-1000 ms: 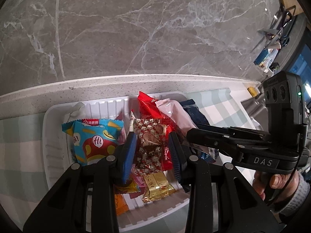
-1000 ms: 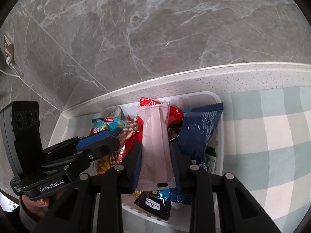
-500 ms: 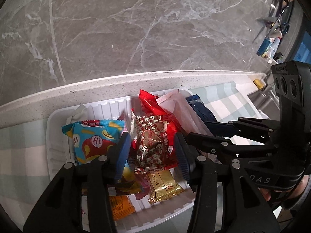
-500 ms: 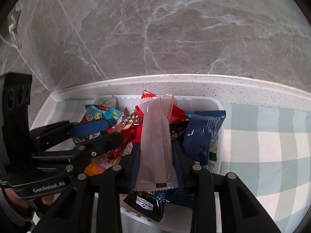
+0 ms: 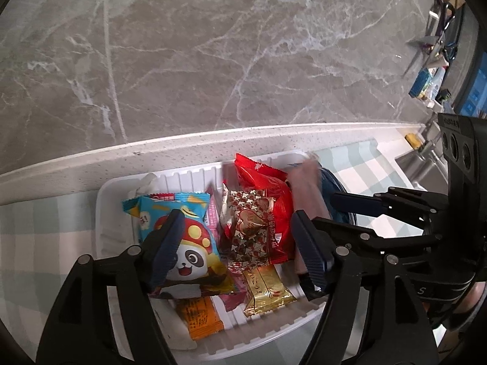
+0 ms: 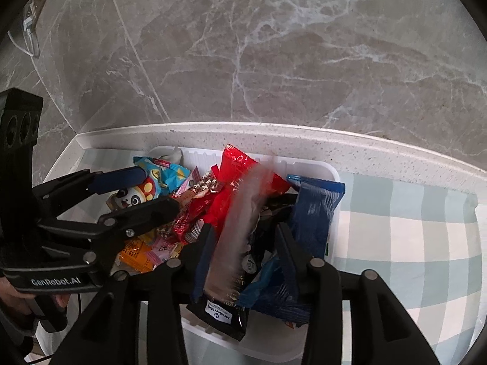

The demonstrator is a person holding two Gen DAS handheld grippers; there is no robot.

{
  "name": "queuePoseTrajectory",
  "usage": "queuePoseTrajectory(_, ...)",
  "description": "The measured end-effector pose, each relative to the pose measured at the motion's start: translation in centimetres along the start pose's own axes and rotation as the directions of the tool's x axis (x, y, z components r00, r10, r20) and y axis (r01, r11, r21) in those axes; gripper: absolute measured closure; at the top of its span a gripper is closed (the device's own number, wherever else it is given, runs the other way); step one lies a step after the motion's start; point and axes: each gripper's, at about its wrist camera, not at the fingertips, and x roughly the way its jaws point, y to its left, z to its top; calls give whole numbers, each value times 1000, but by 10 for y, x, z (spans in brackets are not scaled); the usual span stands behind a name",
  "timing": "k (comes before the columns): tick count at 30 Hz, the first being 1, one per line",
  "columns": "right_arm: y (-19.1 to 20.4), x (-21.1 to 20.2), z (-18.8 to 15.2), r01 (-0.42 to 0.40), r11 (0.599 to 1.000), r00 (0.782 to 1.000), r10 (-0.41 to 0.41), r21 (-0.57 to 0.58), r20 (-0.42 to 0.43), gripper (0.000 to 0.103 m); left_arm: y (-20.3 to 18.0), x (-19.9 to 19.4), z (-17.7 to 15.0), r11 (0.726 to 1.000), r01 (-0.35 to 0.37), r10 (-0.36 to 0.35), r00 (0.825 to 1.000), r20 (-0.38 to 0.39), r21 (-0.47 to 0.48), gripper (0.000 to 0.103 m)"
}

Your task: Organize snacks

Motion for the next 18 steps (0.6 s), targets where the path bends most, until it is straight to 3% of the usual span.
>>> queuePoseTrajectory(3,3,-4,-1,9,1000,1000,-9,-16,10,52,0,-8,0,1000,-8,8,1000,12,2,31)
queuePoseTrajectory(5,5,-8,-2,19,1000,1000,-18,-25,19,45,-1,-14,0,1000,-13,13,1000,23,5,31)
queuePoseTrajectory(18,19,-45,-17,38,998,996,-33,-53,87,43,-26,-67,6,995,-65,56,992,111,76,26)
